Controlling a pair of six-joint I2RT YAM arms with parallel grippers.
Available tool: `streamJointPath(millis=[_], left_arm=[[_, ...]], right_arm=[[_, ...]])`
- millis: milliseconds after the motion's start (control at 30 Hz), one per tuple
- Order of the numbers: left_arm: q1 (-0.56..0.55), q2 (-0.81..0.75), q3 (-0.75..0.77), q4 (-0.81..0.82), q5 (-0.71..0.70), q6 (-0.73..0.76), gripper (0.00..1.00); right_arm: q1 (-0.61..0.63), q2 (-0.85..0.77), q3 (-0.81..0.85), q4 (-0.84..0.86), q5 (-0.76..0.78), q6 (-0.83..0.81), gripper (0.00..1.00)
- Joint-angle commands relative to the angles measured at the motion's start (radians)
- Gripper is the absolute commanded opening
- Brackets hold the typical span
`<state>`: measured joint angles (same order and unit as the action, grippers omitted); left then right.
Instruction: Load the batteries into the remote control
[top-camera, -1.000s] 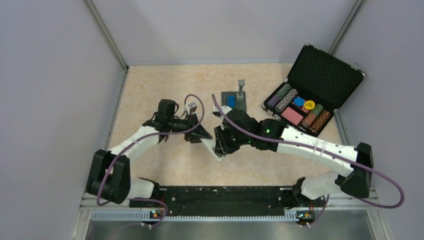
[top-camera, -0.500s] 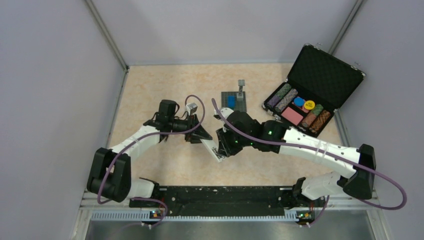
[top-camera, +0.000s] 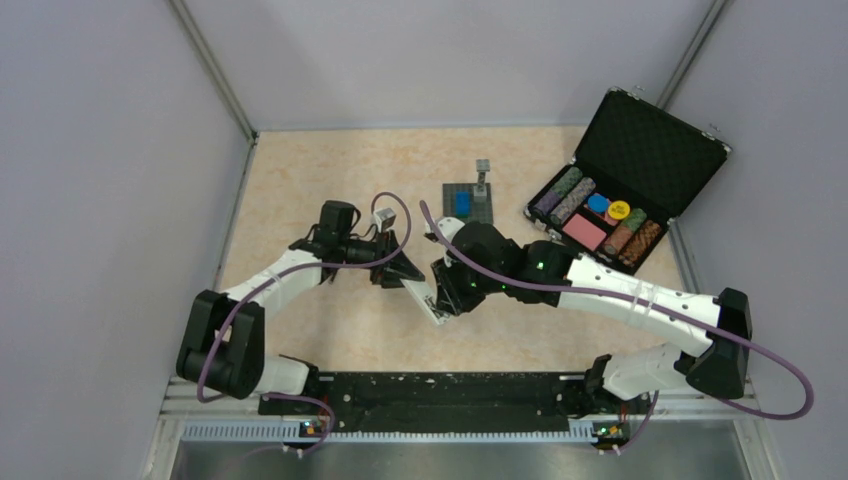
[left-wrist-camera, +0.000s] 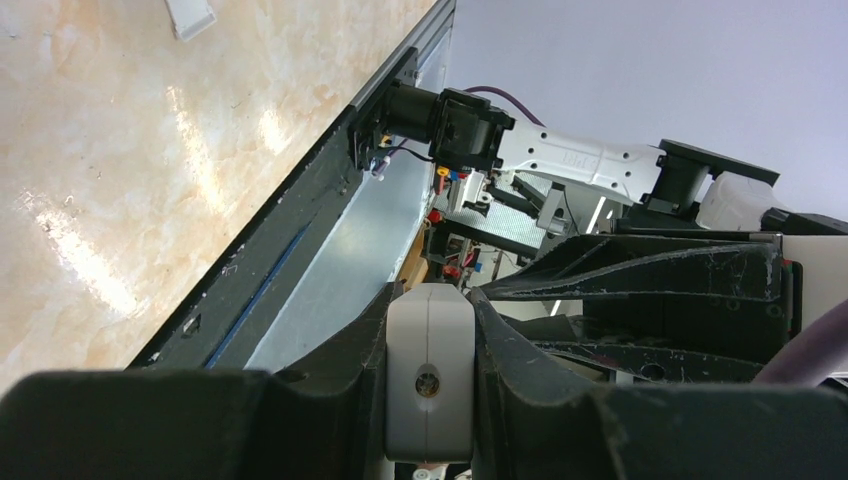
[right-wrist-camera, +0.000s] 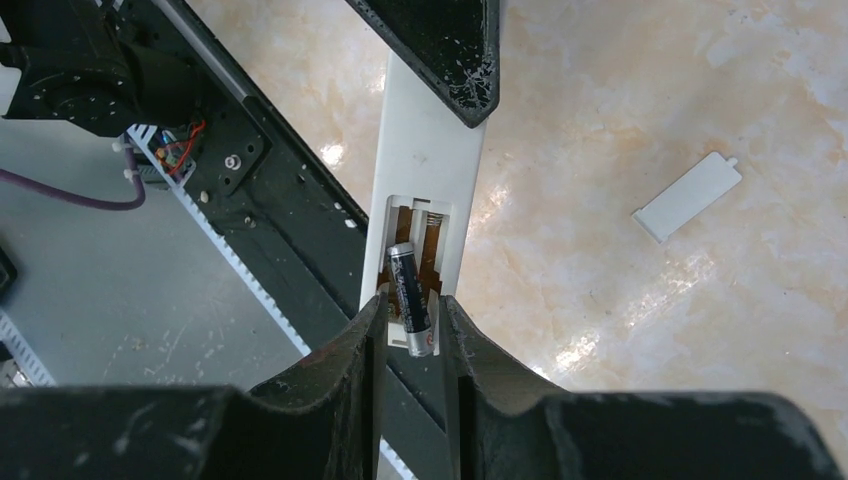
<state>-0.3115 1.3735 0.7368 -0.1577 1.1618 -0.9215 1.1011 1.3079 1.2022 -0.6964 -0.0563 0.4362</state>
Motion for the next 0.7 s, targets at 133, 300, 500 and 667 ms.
streamJointPath(millis=[133,300,500,667], left_arm=[[-0.004,0.010,0.029,0.017,0.016,0.012,0.00],[-0.004,0.009,0.031,0.017,0.019,0.010,0.00],[-0.005,0.008,0.030,0.017,0.018,0.009,0.00],[-0.005,0.009,0.030,0.018,0.011,0.005,0.00]], right_arm=[[0.020,0.000,-0.014,0.027,0.005,-0.020,0.24],[0.024,0.005,-0.024,0.026,0.014,-0.021,0.23],[0.036,0.014,-0.027,0.027,0.011,-0.025,0.23],[0.050,0.017,-0.030,0.027,0.013,-0.016,0.22]])
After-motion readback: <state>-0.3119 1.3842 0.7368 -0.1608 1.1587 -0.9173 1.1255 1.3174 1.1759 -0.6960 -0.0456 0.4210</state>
